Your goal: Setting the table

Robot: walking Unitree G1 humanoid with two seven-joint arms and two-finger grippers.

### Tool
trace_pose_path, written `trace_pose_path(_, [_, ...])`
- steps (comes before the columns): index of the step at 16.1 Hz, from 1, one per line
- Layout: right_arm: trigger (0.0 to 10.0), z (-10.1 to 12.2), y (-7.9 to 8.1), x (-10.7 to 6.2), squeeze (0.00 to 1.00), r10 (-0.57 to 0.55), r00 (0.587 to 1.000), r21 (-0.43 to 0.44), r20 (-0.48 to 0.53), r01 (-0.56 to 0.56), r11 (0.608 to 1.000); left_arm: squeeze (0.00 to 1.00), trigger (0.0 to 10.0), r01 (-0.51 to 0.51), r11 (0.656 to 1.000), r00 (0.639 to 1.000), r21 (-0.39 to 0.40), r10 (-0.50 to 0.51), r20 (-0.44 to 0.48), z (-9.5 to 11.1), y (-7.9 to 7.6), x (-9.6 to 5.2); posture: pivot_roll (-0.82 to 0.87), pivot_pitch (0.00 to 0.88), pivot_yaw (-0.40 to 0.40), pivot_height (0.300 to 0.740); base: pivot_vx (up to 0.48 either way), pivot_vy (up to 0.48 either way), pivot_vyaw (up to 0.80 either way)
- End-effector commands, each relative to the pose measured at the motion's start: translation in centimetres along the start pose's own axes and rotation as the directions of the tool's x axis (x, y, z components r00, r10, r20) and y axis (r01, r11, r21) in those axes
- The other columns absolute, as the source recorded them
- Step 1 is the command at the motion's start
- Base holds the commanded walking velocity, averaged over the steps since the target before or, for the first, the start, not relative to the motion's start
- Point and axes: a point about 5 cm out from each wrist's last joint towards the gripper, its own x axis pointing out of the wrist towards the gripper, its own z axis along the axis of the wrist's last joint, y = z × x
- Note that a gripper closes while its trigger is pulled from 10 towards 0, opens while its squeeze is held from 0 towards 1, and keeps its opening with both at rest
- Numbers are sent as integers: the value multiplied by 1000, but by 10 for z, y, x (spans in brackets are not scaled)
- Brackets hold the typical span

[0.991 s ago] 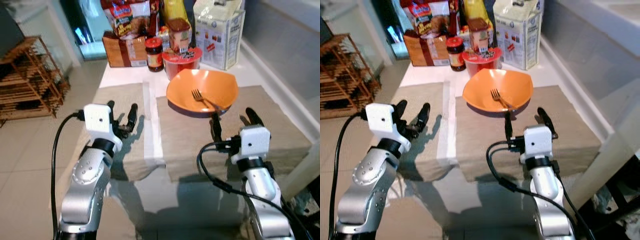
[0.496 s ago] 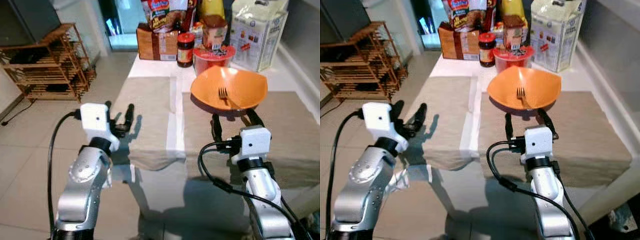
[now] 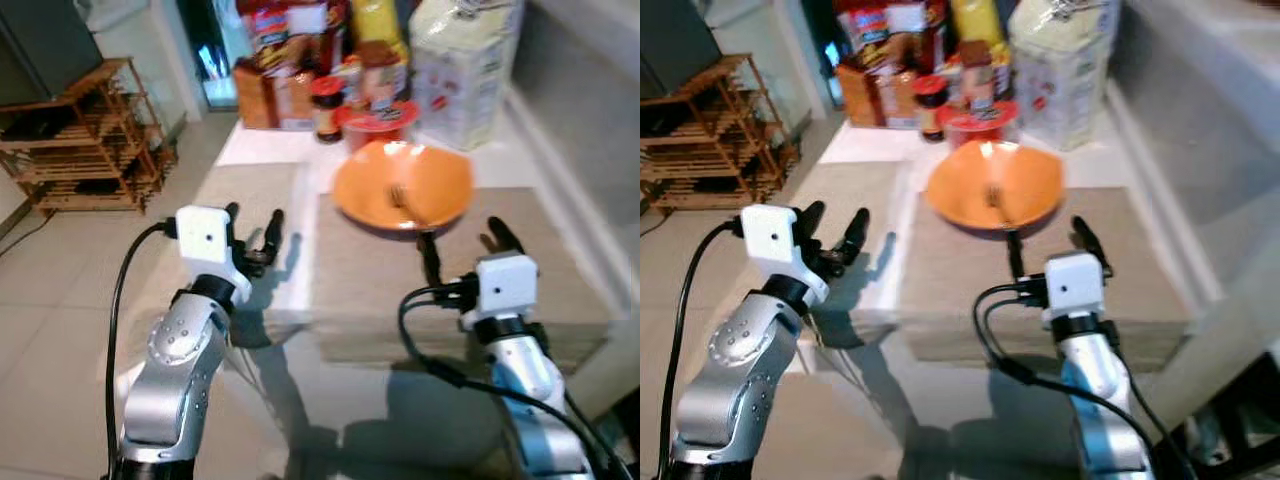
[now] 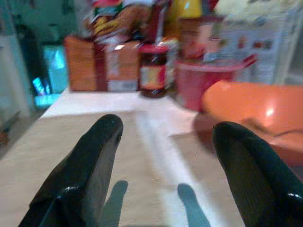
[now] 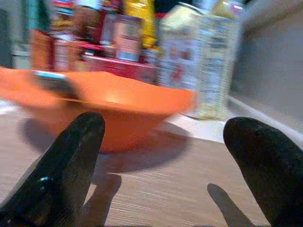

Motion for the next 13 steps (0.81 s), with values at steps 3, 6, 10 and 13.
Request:
trace_pose_path(3, [10000,-7,7,-2,0,24,999,20,-40,-23,1000,0,10000,-21,1000,1000,1,21,14,3,6,-2,-144,0,110,722,0,-160,0])
trace_pose_path(6, [10000,-7,7,-2,0,26,999,20,-40,-25,999,0,10000,-17,1000,1000,4,17,16,4,6,-1,-144,0,107,722,0,0,0])
trace_pose_path(10, [10000,-5,6,-3,0,24,999,14,-38,-24,1000,0,10000,-31,999,999,-43,29,-46,6,11,11,-150,0,106,722,0,0,0])
trace_pose_path(13, [10000,-5,6,-4,0,24,999,13,-44,-23,1000,0,10000,-76,991,995,-114,67,-75,12,22,28,-153,0,108,722,0,0,0])
